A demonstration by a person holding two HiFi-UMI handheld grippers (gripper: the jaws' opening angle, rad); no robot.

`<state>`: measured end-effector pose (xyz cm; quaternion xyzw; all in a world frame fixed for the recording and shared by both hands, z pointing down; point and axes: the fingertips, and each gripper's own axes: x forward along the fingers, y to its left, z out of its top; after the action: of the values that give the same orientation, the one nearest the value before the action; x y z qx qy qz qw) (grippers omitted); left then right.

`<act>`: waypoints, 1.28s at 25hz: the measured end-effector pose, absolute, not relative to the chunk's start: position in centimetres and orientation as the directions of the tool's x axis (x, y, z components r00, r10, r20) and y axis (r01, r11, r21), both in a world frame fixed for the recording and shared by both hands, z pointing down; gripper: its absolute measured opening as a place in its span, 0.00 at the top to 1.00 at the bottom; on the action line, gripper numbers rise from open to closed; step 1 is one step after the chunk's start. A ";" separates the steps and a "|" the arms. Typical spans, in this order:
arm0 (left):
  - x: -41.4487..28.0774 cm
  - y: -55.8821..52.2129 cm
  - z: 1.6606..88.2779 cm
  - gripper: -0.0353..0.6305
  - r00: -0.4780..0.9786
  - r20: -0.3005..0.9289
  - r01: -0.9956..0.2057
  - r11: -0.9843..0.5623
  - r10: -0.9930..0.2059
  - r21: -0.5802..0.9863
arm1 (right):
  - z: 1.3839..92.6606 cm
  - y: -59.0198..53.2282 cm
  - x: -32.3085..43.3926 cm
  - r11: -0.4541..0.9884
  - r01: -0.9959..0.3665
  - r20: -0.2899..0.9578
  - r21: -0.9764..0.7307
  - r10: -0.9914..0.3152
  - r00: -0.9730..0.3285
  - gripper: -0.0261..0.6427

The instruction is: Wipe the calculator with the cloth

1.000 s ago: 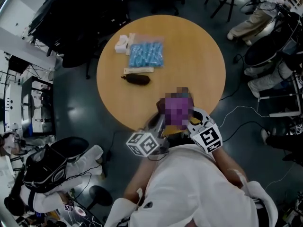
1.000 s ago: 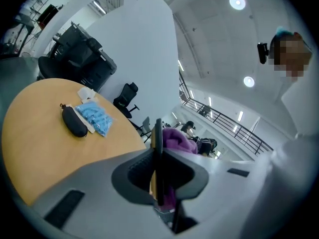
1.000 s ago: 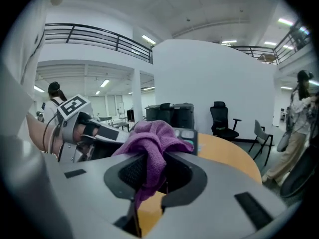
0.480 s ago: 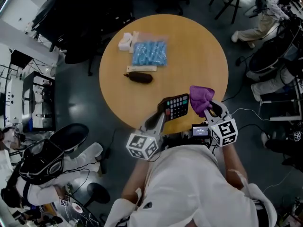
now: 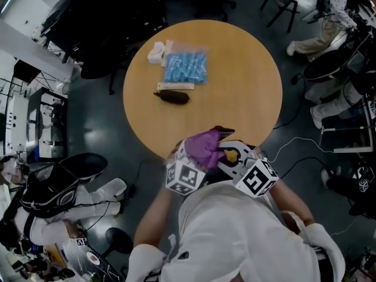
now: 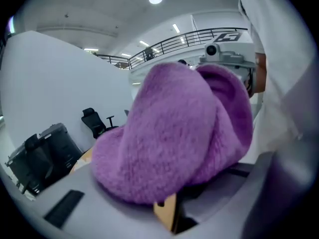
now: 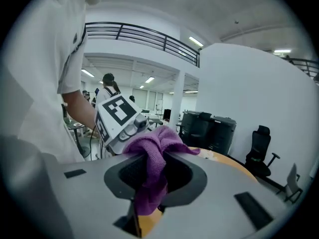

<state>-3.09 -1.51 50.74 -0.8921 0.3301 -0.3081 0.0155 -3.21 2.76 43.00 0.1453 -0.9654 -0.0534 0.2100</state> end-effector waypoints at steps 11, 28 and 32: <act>-3.1 -2.0 51.6 0.87 0.599 0.483 -0.618 -0.752 -0.639 -0.229 | 44.1 -5.3 0.5 0.879 -0.475 0.373 0.031 -0.452 -0.811 0.83; -2.7 -1.3 47.0 0.87 0.646 0.321 -0.627 -0.721 -0.693 -0.295 | 51.7 -6.9 8.7 0.744 -0.636 0.438 -0.204 -0.511 -0.739 0.83; -2.8 -1.1 46.8 0.87 0.644 0.314 -0.596 -0.715 -0.698 -0.367 | 55.3 -7.3 11.2 0.701 -0.685 0.514 -0.199 -0.521 -0.682 0.83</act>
<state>-2.76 -1.13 46.76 -0.8993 0.3595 -0.2206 0.1156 11.16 -7.28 55.28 0.3362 -0.8968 0.1915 0.2147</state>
